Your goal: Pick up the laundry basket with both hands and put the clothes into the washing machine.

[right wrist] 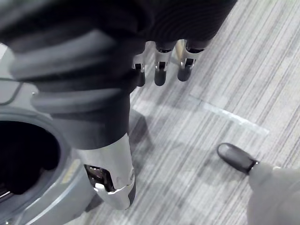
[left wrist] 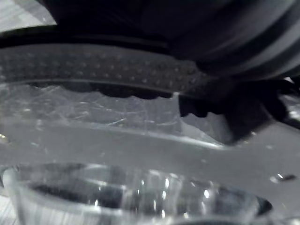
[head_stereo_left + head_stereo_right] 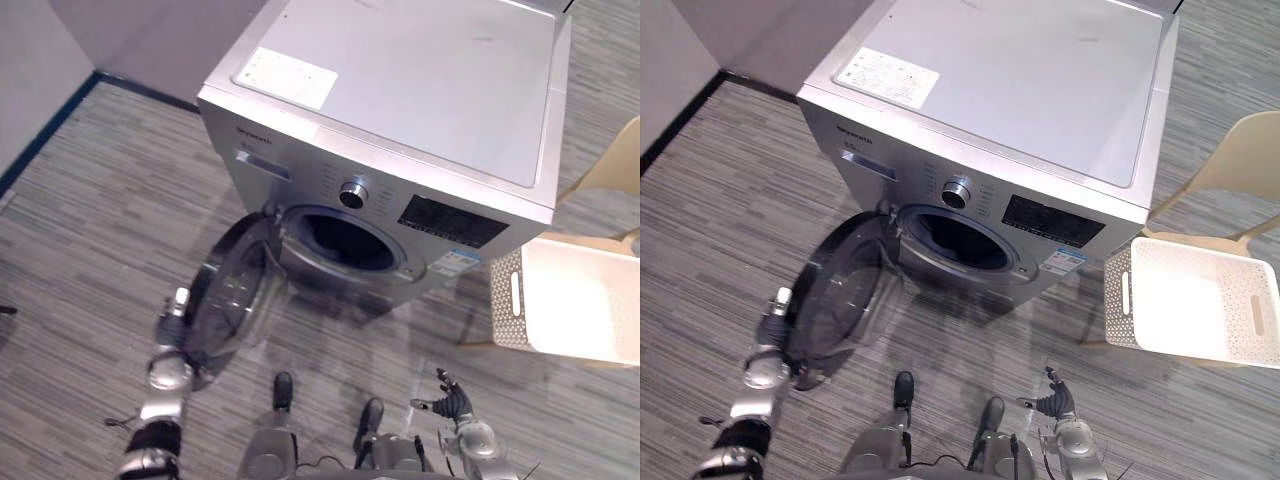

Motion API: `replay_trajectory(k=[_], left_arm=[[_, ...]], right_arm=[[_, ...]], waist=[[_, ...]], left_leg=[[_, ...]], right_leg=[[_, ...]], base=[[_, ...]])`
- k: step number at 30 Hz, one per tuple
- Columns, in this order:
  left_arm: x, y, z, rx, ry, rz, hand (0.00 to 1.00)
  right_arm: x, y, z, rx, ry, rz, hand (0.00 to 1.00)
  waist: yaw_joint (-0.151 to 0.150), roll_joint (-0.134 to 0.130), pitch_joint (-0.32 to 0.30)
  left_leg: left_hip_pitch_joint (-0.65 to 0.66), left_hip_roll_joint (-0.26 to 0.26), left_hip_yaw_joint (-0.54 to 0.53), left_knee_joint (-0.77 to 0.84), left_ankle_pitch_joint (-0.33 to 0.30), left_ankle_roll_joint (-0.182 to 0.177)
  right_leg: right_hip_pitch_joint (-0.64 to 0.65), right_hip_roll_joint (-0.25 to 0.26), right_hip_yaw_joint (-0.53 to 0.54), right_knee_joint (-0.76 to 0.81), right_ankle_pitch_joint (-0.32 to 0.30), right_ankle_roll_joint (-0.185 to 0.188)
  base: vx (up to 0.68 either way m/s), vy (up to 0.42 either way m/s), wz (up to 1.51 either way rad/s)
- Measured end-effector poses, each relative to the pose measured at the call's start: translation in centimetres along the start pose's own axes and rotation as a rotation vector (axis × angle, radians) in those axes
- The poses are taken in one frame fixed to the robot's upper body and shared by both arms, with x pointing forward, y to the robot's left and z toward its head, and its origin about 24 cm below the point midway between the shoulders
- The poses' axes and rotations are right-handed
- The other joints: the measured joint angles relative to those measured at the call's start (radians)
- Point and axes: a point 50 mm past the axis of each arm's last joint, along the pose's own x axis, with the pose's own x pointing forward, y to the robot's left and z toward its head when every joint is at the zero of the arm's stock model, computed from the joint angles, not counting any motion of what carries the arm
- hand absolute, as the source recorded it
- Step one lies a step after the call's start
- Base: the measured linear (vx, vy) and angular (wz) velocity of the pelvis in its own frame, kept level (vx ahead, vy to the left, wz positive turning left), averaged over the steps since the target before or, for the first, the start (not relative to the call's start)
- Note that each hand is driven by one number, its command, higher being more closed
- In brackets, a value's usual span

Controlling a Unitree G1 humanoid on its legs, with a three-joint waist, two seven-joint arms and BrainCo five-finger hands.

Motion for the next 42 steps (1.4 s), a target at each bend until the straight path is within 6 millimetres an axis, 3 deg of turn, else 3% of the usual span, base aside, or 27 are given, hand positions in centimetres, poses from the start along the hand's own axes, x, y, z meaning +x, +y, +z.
replay_trajectory(k=[2,5,9,12,13,15,17,19,21,22,23,25,30,33,35,36,38,42], left_arm=[[-1.1,-1.9,-0.3,-0.015,-0.004,-0.075,0.0],[-3.9,-7.4,-0.3,-0.064,-0.008,-0.297,0.0],[-5.6,-11.3,1.2,-0.094,-0.05,-0.51,0.0],[-4.9,-13.7,5.2,-0.118,-0.162,-0.571,0.0],[-3.6,-14.1,7.1,-0.103,-0.201,-0.552,0.0],[-1.6,-13.9,9.1,-0.089,-0.22,-0.489,0.0],[1.4,-12.3,12.4,-0.09,-0.241,-0.367,0.0],[3.6,-10.4,15.3,-0.058,-0.268,-0.281,0.0],[5.2,-8.0,17.4,0.02,-0.294,-0.208,0.0],[5.5,-7.8,17.0,0.047,-0.274,-0.214,0.0],[6.2,-6.5,16.9,0.065,-0.241,-0.176,0.0],[6.8,-4.6,18.9,0.104,-0.269,-0.131,0.0],[6.4,-4.6,20.2,0.141,-0.353,-0.113,0.0],[4.2,-5.6,17.5,0.083,-0.446,-0.143,0.0],[1.8,-7.1,12.9,0.014,-0.397,-0.197,0.0],[1.3,-7.2,11.8,-0.001,-0.374,-0.204,0.0],[-0.9,-7.0,6.7,-0.071,-0.257,-0.225,0.0],[-3.9,-5.9,-0.1,-0.112,-0.048,-0.228,0.0]], right_arm=[[0.1,0.1,0.2,0.0,-0.006,0.001,0.0],[0.4,0.2,0.8,-0.003,-0.022,0.003,0.0],[0.4,0.4,0.8,-0.009,-0.015,0.011,0.0],[0.4,0.6,1.1,-0.022,-0.024,0.016,0.0],[0.5,0.7,1.7,-0.027,-0.048,0.022,0.0],[0.6,0.6,2.6,-0.026,-0.089,0.017,0.0],[0.8,-0.4,3.7,-0.035,-0.13,-0.012,0.0],[0.9,-1.4,3.9,-0.034,-0.141,-0.04,0.0],[0.9,-2.1,4.2,-0.023,-0.153,-0.061,0.0],[0.8,-2.3,4.2,-0.016,-0.153,-0.07,0.0],[0.9,-2.2,4.5,-0.004,-0.165,-0.068,0.0],[0.7,-1.7,5.6,0.011,-0.222,-0.059,0.0],[0.0,-0.1,7.5,0.038,-0.332,-0.023,0.0],[-0.3,0.3,7.7,0.067,-0.356,-0.036,0.0],[-0.5,0.3,6.4,0.076,-0.313,-0.045,0.0],[-0.5,0.3,6.1,0.076,-0.299,-0.046,0.0],[-0.3,0.1,4.6,0.076,-0.232,-0.063,0.0],[-0.4,-0.2,2.3,0.034,-0.129,-0.071,0.0]], waist=[[-0.001,0.01,0.0],[-0.007,0.04,-0.007],[-0.019,0.064,-0.021],[-0.045,0.079,-0.031],[-0.061,0.079,-0.031],[-0.087,0.079,-0.03],[-0.132,0.083,-0.027],[-0.154,0.079,-0.004],[-0.171,0.074,0.018],[-0.175,0.076,0.025],[-0.178,0.065,0.045],[-0.174,0.051,0.063],[-0.121,0.046,0.087],[-0.114,0.047,0.086],[-0.097,0.049,0.085],[-0.095,0.05,0.084],[-0.088,0.056,0.077],[-0.037,0.083,0.017]], left_leg=[[0.012,0.0,0.0,0.0,0.0,0.0],[0.04,0.006,0.009,0.0,0.0,0.0],[0.074,0.02,0.069,-0.001,-0.002,-0.001],[0.079,0.038,0.133,-0.001,-0.006,-0.007],[0.08,0.048,0.168,-0.001,-0.009,-0.011],[0.077,0.057,0.214,-0.001,-0.008,-0.01],[0.036,0.066,0.273,-0.001,-0.008,-0.011],[-0.004,0.07,0.302,-0.001,-0.005,-0.013],[-0.055,0.073,0.313,0.0,0.007,-0.014],[-0.071,0.073,0.312,0.0,0.011,-0.016],[-0.096,0.077,0.315,0.0,0.018,-0.015],[-0.144,0.081,0.312,0.0,0.036,-0.014],[-0.147,0.088,0.308,0.0,0.039,-0.015],[-0.123,0.082,0.293,0.0,0.038,-0.016],[-0.086,0.076,0.26,0.0,0.038,-0.017],[-0.077,0.075,0.249,0.0,0.037,-0.017],[-0.043,0.072,0.201,0.0,0.033,-0.02],[-0.015,0.056,0.147,-0.001,0.021,-0.016]], right_leg=[[0.012,0.0,0.0,0.003,-0.001,-0.001],[0.026,0.0,0.017,0.017,-0.008,-0.008],[0.021,0.007,0.081,0.034,-0.01,-0.005],[-0.015,0.025,0.152,0.041,-0.008,-0.005],[-0.037,0.036,0.19,0.045,0.0,-0.008],[-0.07,0.047,0.239,0.045,0.019,-0.011],[-0.137,0.058,0.285,0.033,0.063,-0.013],[-0.185,0.061,0.315,0.012,0.094,-0.017],[-0.231,0.066,0.326,-0.012,0.126,-0.021],[-0.242,0.066,0.325,-0.021,0.133,-0.022],[-0.266,0.07,0.328,-0.027,0.148,-0.026],[-0.306,0.074,0.326,-0.042,0.17,-0.031],[-0.302,0.076,0.325,-0.051,0.177,-0.035],[-0.265,0.074,0.303,-0.059,0.174,-0.033],[-0.209,0.072,0.273,-0.059,0.153,-0.028],[-0.195,0.072,0.265,-0.059,0.149,-0.029],[-0.129,0.068,0.213,-0.058,0.124,-0.024],[-0.067,0.052,0.155,-0.057,0.09,-0.005]], base=[[-0.03,0.018,0.02],[-0.08,0.019,-0.1],[-0.08,0.01,-0.45],[-0.07,0.0,-0.62],[-0.06,-0.017,-0.86],[-0.05,-0.02,-0.91],[-0.04,-0.018,-0.82],[-0.01,0.0,-0.49],[-0.02,-0.012,-0.22],[-0.01,-0.013,-0.13],[-0.03,-0.013,-0.04],[-0.04,-0.009,0.02],[0.0,0.004,0.03],[0.07,0.033,0.17],[0.07,0.012,0.36],[0.05,0.009,0.58],[0.02,0.033,0.7],[0.03,0.047,0.53]])
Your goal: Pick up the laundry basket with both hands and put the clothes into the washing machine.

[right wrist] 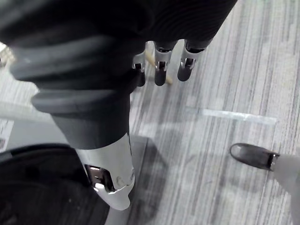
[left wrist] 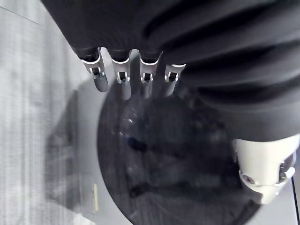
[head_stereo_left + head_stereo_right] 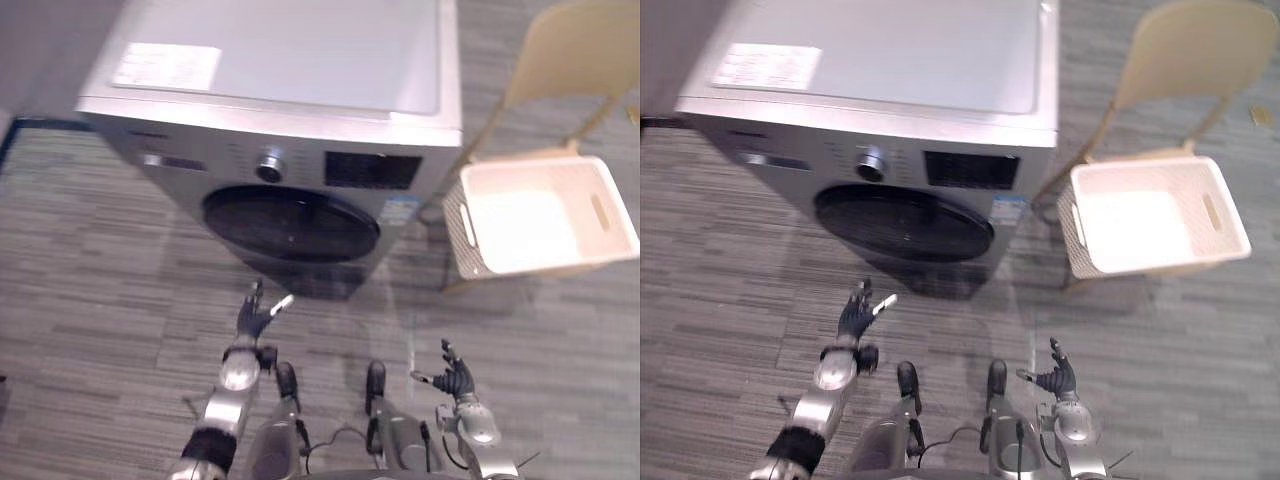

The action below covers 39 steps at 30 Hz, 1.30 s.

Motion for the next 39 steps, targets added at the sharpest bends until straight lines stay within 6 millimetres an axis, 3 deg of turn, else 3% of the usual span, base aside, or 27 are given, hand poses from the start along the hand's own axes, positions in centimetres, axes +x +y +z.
replay_trajectory(k=[2,4,5,7,8,10,11,12,13,14,15,16,17,18,19,20,22,23,24,26,28,29,31,34,35,37,39], left_arm=[[-1.7,0.6,-3.2,-0.037,0.117,0.029,0.0],[-2.6,1.1,-5.1,-0.06,0.2,0.067,0.0],[-2.8,1.5,-6.2,-0.063,0.248,0.078,0.0],[-3.0,2.3,-7.2,-0.074,0.299,0.117,0.0],[-3.4,3.0,-8.0,-0.081,0.336,0.149,0.0],[-4.2,4.2,-9.2,-0.095,0.389,0.201,0.0],[-5.1,5.2,-10.1,-0.111,0.428,0.247,0.0],[-5.5,5.5,-10.4,-0.116,0.441,0.26,0.0],[-6.2,5.6,-11.0,-0.117,0.465,0.268,0.0],[-7.0,5.3,-11.7,-0.128,0.494,0.268,0.0],[-7.4,5.1,-11.9,-0.131,0.506,0.266,0.0],[-7.6,5.0,-12.1,-0.134,0.511,0.264,0.0],[-7.3,5.3,-11.7,-0.125,0.492,0.266,0.0],[-7.0,5.3,-11.4,-0.124,0.48,0.263,0.0],[-6.5,5.6,-10.8,-0.119,0.449,0.268,0.0],[-6.3,5.7,-10.6,-0.119,0.437,0.27,0.0],[-5.9,5.4,-10.1,-0.128,0.408,0.261,0.0],[-5.7,5.1,-9.9,-0.138,0.397,0.257,0.0],[-5.2,4.4,-9.2,-0.154,0.361,0.239,0.0],[-4.7,4.0,-8.7,-0.153,0.343,0.22,0.0],[-4.3,3.6,-8.4,-0.15,0.331,0.203,0.0],[-4.4,3.0,-8.3,-0.168,0.326,0.197,0.0],[-4.4,2.7,-8.4,-0.177,0.325,0.193,0.0],[-4.4,2.3,-8.3,-0.189,0.324,0.185,0.0],[-4.4,2.2,-8.3,-0.191,0.326,0.175,0.0],[-4.3,2.1,-8.3,-0.186,0.322,0.161,0.0],[-4.2,2.1,-8.1,-0.176,0.316,0.157,0.0]], right_arm=[[0.0,-0.2,-0.7,-0.021,0.04,0.002,0.0],[0.3,-0.1,-0.8,-0.035,0.054,0.013,0.0],[0.3,-0.1,-1.1,-0.036,0.071,0.012,0.0],[0.1,-0.2,-1.7,-0.033,0.102,0.012,0.0],[0.3,-0.2,-1.6,-0.026,0.106,0.016,0.0],[0.5,-0.3,-1.6,-0.023,0.118,0.015,0.0],[0.7,0.3,-1.2,-0.017,0.109,0.03,0.0],[0.8,0.5,-1.1,-0.012,0.105,0.035,0.0],[0.9,0.8,-0.9,-0.008,0.1,0.042,0.0],[0.9,0.8,-0.9,-0.022,0.097,0.052,0.0],[0.9,0.9,-0.7,-0.029,0.093,0.059,0.0],[1.0,1.2,-0.6,-0.04,0.088,0.072,0.0],[0.8,1.7,-0.7,-0.056,0.088,0.104,0.0],[0.7,2.1,-0.7,-0.056,0.088,0.122,0.0],[0.5,3.2,-0.6,-0.059,0.082,0.165,0.0],[0.5,3.6,-0.6,-0.064,0.079,0.185,0.0],[0.5,3.8,0.0,-0.067,0.047,0.197,0.0],[0.6,3.7,0.3,-0.066,0.035,0.195,0.0],[0.9,3.6,1.1,-0.066,0.003,0.193,0.0],[1.0,3.5,1.0,-0.07,0.005,0.19,0.0],[0.5,3.3,0.2,-0.074,0.031,0.187,0.0],[0.7,3.0,0.2,-0.079,0.033,0.183,0.0],[0.7,3.2,0.9,-0.062,0.006,0.179,0.0],[0.6,3.5,1.3,-0.041,-0.015,0.177,0.0],[0.6,3.8,1.5,-0.03,-0.02,0.178,0.0],[0.7,3.1,1.4,-0.023,-0.015,0.155,0.0],[0.7,2.4,0.9,-0.04,0.0,0.14,0.0]], waist=[[0.025,0.03,-0.027],[0.021,0.039,-0.033],[0.02,0.058,-0.049],[0.022,0.044,-0.057],[0.025,0.044,-0.059],[0.032,0.034,-0.059],[0.055,0.002,-0.064],[0.062,-0.009,-0.066],[0.075,-0.029,-0.073],[0.079,-0.034,-0.077],[0.08,-0.033,-0.078],[0.076,-0.031,-0.082],[0.068,-0.032,-0.082],[0.059,-0.037,-0.079],[0.049,-0.035,-0.066],[0.048,-0.04,-0.065],[0.046,-0.047,-0.064],[0.042,-0.048,-0.064],[0.025,-0.044,-0.057],[0.024,-0.046,-0.048],[0.025,-0.054,-0.047],[0.031,-0.03,-0.051],[0.025,-0.023,-0.05],[0.027,-0.031,-0.049],[0.029,-0.039,-0.045],[0.025,-0.051,-0.052],[0.024,-0.027,-0.067]], left_leg=[[0.014,-0.019,-0.038,0.001,-0.01,0.005],[-0.023,-0.031,-0.057,0.028,-0.021,0.022],[-0.055,-0.033,-0.033,0.066,-0.044,0.046],[-0.073,-0.026,0.074,0.103,-0.076,0.093],[-0.089,-0.002,0.17,0.143,-0.076,0.093],[-0.103,-0.003,0.176,0.203,-0.088,0.089],[-0.102,-0.025,0.165,0.244,-0.131,0.091],[-0.103,-0.038,0.159,0.263,-0.156,0.092],[-0.104,-0.052,0.151,0.307,-0.208,0.101],[-0.1,-0.067,0.124,0.356,-0.257,0.111],[-0.101,-0.074,0.112,0.365,-0.268,0.116],[-0.094,-0.083,0.093,0.379,-0.279,0.119],[-0.064,-0.11,0.01,0.396,-0.305,0.145],[-0.056,-0.114,-0.015,0.399,-0.314,0.154],[-0.031,-0.121,-0.075,0.402,-0.33,0.163],[-0.009,-0.122,-0.099,0.401,-0.329,0.159],[0.054,-0.151,-0.193,0.375,-0.343,0.158],[0.061,-0.158,-0.221,0.372,-0.345,0.158],[0.071,-0.165,-0.299,0.373,-0.353,0.146],[0.092,-0.168,-0.35,0.375,-0.364,0.118],[0.113,-0.177,-0.4,0.379,-0.392,0.073],[0.112,-0.147,-0.404,0.384,-0.384,0.043],[0.098,-0.1,-0.332,0.421,-0.364,0.004],[0.049,0.004,-0.106,0.634,-0.341,-0.031],[0.032,0.043,-0.021,0.66,-0.357,-0.015],[0.021,0.062,0.035,0.578,-0.36,-0.009],[0.018,0.069,0.045,0.399,-0.276,-0.024]], right_leg=[[0.036,-0.018,-0.04,0.004,-0.018,0.009],[0.054,-0.038,-0.109,0.019,-0.037,0.026],[0.065,-0.057,-0.179,0.035,-0.056,0.037],[0.088,-0.087,-0.259,0.035,-0.068,0.055],[0.107,-0.102,-0.312,0.047,-0.082,0.071],[0.135,-0.13,-0.355,0.071,-0.1,0.089],[0.16,-0.157,-0.372,0.08,-0.115,0.106],[0.168,-0.17,-0.38,0.091,-0.123,0.114],[0.175,-0.21,-0.389,0.155,-0.147,0.14],[0.152,-0.275,-0.377,0.315,-0.177,0.156],[0.13,-0.301,-0.363,0.396,-0.176,0.155],[0.089,-0.333,-0.336,0.519,-0.164,0.136],[-0.043,-0.365,-0.16,0.834,-0.122,0.047],[-0.07,-0.34,-0.114,0.89,-0.155,0.05],[-0.12,-0.268,-0.037,0.979,-0.239,0.044],[-0.144,-0.233,-0.013,0.993,-0.268,0.035],[-0.225,-0.159,0.012,0.912,-0.316,-0.001],[-0.252,-0.138,0.031,0.863,-0.318,0.002],[-0.295,-0.077,0.102,0.693,-0.31,0.009],[-0.291,-0.037,0.154,0.514,-0.25,0.01],[-0.276,-0.062,0.158,0.462,-0.098,-0.03],[-0.26,-0.061,0.095,0.471,-0.113,-0.039],[-0.21,-0.053,0.025,0.454,-0.147,-0.068],[-0.081,-0.02,-0.051,0.396,-0.185,-0.102],[-0.035,-0.017,-0.071,0.367,-0.187,-0.104],[-0.007,-0.022,-0.092,0.33,-0.185,-0.105],[-0.008,-0.009,-0.11,0.31,-0.179,-0.096]], base=[[0.02,0.075,0.65],[-0.03,0.103,1.08],[-0.02,0.098,1.24],[0.1,0.113,1.53],[0.15,0.129,1.41],[0.16,0.119,0.9],[0.18,0.109,0.54],[0.21,0.121,0.38],[0.29,0.155,0.43],[0.28,0.172,0.5],[0.33,0.223,0.55],[0.31,0.228,1.0],[0.34,0.193,1.1],[0.35,0.084,1.51],[0.3,0.009,1.19],[0.39,-0.003,1.38],[0.38,-0.029,1.33],[0.43,-0.121,1.78],[0.36,-0.146,1.57],[0.37,-0.191,1.45],[0.39,-0.268,1.43],[0.39,-0.285,1.23],[0.33,-0.267,0.88],[0.28,-0.259,0.61],[0.17,-0.158,0.49],[0.13,-0.112,0.38],[0.08,-0.008,0.19]])
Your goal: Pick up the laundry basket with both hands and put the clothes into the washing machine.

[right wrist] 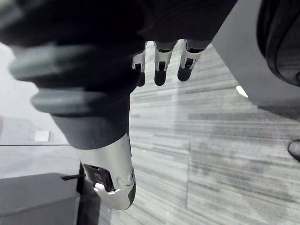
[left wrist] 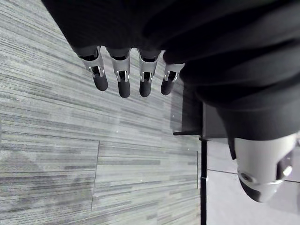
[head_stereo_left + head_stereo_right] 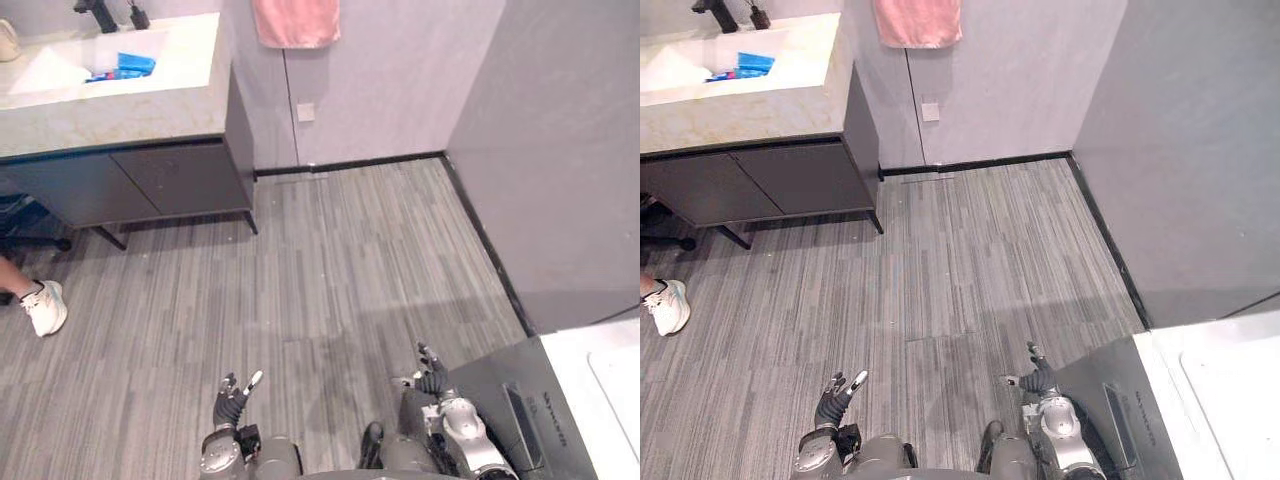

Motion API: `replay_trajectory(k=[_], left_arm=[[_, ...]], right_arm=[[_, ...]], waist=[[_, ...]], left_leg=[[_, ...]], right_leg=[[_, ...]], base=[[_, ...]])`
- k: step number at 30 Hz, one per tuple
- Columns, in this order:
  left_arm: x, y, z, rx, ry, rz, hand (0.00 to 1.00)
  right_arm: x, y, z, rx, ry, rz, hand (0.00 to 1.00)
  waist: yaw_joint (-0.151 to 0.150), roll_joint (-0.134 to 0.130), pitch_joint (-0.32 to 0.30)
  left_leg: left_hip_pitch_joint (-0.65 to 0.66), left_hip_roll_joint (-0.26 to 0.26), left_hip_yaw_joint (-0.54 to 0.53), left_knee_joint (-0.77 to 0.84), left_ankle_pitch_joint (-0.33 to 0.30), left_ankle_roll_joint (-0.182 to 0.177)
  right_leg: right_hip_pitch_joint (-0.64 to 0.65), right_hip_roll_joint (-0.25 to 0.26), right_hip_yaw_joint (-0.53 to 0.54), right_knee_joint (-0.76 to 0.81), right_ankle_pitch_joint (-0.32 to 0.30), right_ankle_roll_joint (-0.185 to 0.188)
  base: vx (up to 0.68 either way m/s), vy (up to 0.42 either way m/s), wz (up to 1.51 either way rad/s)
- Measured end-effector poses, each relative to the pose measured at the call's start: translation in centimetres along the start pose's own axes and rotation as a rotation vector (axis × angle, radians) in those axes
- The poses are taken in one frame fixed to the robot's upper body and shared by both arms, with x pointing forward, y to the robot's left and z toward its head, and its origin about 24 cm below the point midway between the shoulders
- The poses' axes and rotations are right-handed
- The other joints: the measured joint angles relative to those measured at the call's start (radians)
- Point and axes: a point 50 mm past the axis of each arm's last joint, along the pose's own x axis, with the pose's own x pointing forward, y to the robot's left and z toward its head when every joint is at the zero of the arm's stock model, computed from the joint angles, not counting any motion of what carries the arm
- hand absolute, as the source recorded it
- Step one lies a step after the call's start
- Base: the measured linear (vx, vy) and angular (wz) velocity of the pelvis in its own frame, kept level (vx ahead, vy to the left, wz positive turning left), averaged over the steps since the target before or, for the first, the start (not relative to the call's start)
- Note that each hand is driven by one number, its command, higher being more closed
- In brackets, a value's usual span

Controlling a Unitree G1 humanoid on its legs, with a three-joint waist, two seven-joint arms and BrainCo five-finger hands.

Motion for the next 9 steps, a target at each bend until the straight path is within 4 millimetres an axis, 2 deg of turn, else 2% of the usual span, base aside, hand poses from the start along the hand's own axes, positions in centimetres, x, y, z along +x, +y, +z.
replay_trajectory(k=[1,3,5,9], left_arm=[[0.0,0.2,0.0,0.008,0.002,0.004,0.0],[0.3,0.7,0.3,0.031,-0.008,0.008,0.0],[0.5,1.0,0.8,0.05,-0.023,0.01,0.0],[0.6,1.8,0.9,0.092,-0.03,0.019,0.0]], right_arm=[[0.0,-0.4,-0.4,-0.012,0.02,-0.006,0.0],[-0.1,0.0,-0.7,-0.001,0.031,0.003,0.0],[-0.4,0.5,-1.3,-0.006,0.053,0.013,0.0],[-0.7,0.6,-1.9,0.0,0.074,0.006,0.0]], waist=[[0.004,0.013,-0.006],[0.002,0.005,-0.01],[-0.001,0.001,-0.012],[-0.002,0.002,-0.014]], left_leg=[[0.01,0.012,-0.003,-0.046,0.048,-0.003],[0.029,0.002,-0.004,-0.107,0.053,-0.004],[0.053,-0.024,-0.004,-0.167,0.087,0.006],[0.102,-0.052,-0.005,-0.262,0.137,0.008]], right_leg=[[0.0,0.016,0.004,-0.009,0.002,0.004],[0.013,0.016,-0.003,-0.043,0.022,0.02],[0.034,0.002,-0.011,-0.086,0.045,0.036],[0.07,-0.005,-0.022,-0.136,0.069,0.046]], base=[[0.09,0.067,0.03],[0.07,0.093,0.07],[0.01,0.101,0.14],[-0.01,0.062,0.14]])
